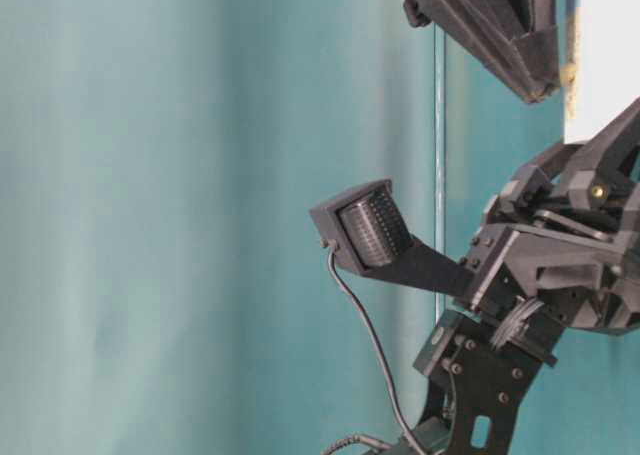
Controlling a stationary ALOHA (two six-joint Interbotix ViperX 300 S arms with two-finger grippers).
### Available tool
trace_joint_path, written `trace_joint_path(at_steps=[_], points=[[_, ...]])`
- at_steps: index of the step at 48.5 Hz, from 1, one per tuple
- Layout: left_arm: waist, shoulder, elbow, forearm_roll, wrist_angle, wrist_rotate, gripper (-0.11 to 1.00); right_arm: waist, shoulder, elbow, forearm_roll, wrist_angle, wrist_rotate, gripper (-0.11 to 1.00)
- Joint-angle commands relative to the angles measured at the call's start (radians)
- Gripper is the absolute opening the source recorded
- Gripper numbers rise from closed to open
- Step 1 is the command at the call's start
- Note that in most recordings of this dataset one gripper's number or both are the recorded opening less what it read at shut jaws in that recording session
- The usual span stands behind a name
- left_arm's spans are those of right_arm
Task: Move the wooden board into place and insert the rod into its hole.
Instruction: 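Align the peg over the board's hole and push it down, then open the right gripper and raise it off the inserted peg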
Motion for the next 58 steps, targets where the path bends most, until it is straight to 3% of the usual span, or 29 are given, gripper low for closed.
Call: trace_joint_path(at_steps=[1, 38, 58], points=[[0.005, -0.005, -0.012, -0.005, 0.005, 0.006, 0.33, -0.002, -0.008, -0.005, 0.003, -0.003, -0.003, 0.09], [0.005, -0.005, -0.011, -0.005, 0.015, 0.006, 0.33, -0.002, -0.032, 0.048, 0.011, 0.035, -0.003, 0.09], [0.006, -0.005, -0.012, -0.005, 0.015, 0.006, 0.33, -0.002, -0.060, 0.021, 0.011, 0.190, 0.008, 0.09]])
